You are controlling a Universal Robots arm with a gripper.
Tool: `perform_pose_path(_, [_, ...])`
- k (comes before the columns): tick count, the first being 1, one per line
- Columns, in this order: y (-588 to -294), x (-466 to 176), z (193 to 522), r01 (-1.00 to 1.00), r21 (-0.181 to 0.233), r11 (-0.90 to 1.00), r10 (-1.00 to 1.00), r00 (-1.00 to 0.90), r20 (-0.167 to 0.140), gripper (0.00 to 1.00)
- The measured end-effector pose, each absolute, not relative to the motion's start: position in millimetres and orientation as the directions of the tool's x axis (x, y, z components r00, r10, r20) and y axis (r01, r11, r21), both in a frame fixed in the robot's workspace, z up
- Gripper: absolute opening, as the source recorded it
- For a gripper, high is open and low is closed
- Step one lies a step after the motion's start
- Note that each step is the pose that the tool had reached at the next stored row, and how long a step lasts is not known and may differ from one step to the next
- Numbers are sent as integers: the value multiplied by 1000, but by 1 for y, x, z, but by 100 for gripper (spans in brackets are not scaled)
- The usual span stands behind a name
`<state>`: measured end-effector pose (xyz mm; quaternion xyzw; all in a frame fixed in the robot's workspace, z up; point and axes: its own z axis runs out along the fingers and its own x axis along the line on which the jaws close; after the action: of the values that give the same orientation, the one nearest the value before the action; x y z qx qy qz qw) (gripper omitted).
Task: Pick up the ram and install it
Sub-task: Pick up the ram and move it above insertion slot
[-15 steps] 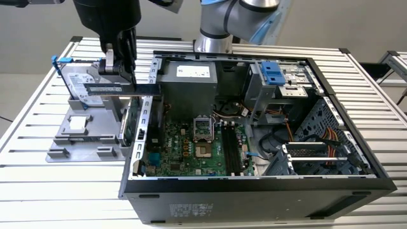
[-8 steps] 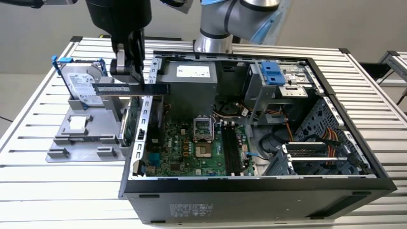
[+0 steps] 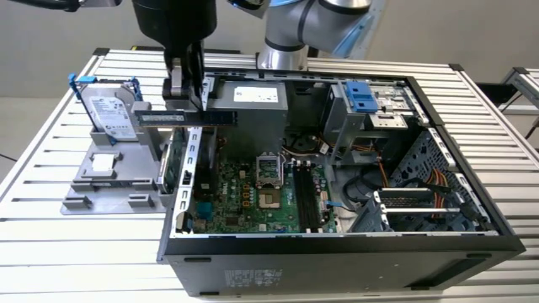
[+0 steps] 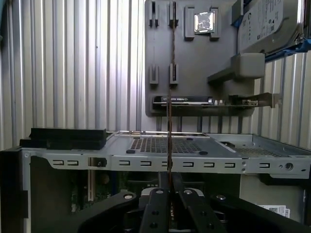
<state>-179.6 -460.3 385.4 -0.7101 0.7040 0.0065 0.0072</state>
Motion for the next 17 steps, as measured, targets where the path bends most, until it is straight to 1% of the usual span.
perform_pose_path(17, [-460,-148,385,-1000,-1,-9,-1000,9,-19,0])
